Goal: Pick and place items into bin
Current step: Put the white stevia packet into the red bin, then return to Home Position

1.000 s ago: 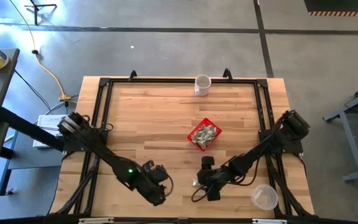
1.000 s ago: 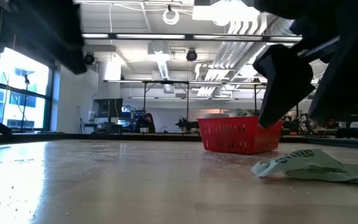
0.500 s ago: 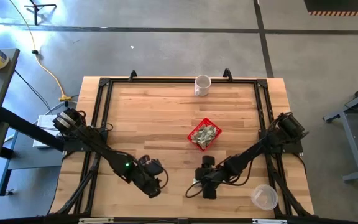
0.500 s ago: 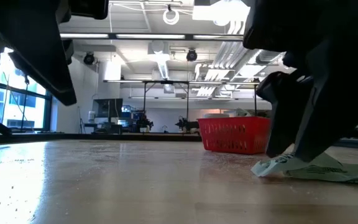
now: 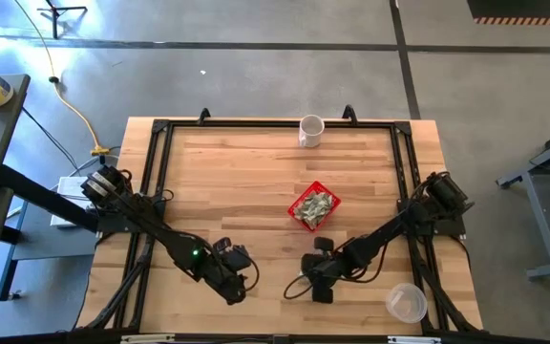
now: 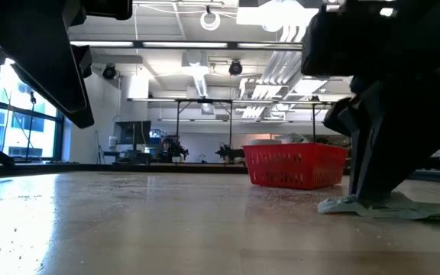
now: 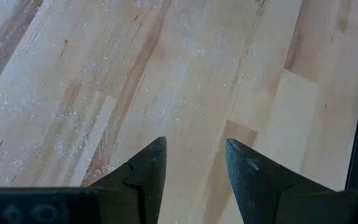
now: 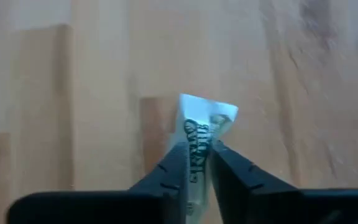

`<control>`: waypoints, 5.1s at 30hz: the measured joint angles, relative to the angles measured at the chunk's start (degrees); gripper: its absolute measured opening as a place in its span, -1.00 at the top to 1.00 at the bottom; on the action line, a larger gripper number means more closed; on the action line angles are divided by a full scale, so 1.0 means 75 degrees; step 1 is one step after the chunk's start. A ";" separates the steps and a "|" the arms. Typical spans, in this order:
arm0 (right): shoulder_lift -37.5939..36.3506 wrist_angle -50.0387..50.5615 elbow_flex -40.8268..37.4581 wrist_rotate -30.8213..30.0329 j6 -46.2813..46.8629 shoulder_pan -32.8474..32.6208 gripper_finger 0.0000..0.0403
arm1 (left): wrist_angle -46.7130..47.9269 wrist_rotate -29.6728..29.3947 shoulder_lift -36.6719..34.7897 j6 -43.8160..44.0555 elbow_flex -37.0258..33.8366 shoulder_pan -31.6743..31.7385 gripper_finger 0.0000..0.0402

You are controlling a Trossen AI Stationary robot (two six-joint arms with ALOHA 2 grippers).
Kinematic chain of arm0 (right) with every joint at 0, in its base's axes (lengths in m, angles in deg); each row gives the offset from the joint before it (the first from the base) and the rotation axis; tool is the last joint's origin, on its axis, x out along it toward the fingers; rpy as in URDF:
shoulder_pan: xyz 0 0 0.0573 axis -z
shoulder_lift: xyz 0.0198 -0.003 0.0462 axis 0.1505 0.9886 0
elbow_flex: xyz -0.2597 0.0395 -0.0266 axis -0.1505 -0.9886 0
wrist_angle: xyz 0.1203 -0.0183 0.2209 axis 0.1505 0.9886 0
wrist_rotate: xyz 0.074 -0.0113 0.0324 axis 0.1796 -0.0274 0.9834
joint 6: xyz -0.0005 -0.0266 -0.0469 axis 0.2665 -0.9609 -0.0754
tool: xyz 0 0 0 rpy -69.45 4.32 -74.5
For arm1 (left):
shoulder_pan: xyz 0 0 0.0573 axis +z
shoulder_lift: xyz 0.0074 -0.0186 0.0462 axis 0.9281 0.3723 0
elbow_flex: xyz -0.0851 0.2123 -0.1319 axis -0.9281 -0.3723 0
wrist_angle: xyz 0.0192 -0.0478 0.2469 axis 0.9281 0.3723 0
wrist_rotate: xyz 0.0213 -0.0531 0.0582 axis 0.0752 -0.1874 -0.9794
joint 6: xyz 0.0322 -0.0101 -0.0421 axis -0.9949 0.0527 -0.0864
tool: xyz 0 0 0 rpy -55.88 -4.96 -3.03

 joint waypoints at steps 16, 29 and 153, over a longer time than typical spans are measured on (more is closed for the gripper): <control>-0.1334 0.1408 0.0764 -0.1670 0.0605 0.0672 0.98 | -0.0093 0.0006 0.0003 0.0032 0.0000 0.0000 0.02; -0.2015 0.3690 0.0449 -0.1957 -0.0210 0.2809 0.84 | -0.0985 -0.0032 0.0006 -0.0016 0.0003 0.0030 0.02; -0.6051 0.4483 -0.0510 -0.2360 0.1554 -0.0644 -0.50 | 0.3626 0.1210 0.3418 -0.4427 0.8133 0.2391 0.44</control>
